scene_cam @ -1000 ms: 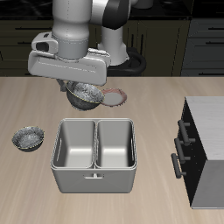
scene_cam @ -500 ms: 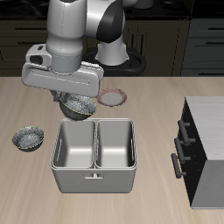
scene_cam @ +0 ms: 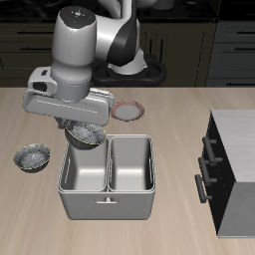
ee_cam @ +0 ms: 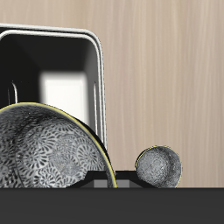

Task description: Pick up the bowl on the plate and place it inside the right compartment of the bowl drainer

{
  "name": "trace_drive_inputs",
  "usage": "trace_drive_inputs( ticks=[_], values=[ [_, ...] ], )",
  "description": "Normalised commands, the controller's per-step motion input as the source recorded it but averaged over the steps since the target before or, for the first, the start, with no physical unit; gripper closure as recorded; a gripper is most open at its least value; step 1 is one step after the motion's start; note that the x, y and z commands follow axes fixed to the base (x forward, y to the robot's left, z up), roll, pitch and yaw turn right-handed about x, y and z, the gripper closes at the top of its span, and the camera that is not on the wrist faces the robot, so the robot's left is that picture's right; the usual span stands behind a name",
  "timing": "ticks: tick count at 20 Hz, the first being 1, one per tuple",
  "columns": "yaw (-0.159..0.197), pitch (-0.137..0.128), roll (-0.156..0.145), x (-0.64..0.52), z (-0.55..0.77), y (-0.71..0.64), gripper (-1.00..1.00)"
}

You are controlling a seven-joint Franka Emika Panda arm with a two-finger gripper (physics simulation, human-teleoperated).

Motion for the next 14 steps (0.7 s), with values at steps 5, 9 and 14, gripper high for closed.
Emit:
trace_drive_inputs(
  ticks=[5,9,14],
  values=[
    [0.062,0.024,-0.008,-0.03,-0.17,0.04,-1.00],
    [0.028,-0.005,0.011,-0.03,-0.10,-0.08,-1.00],
    [0.002,0.014,-0.004,-0.03,-0.07,-0.12,-1.00]
  ],
)
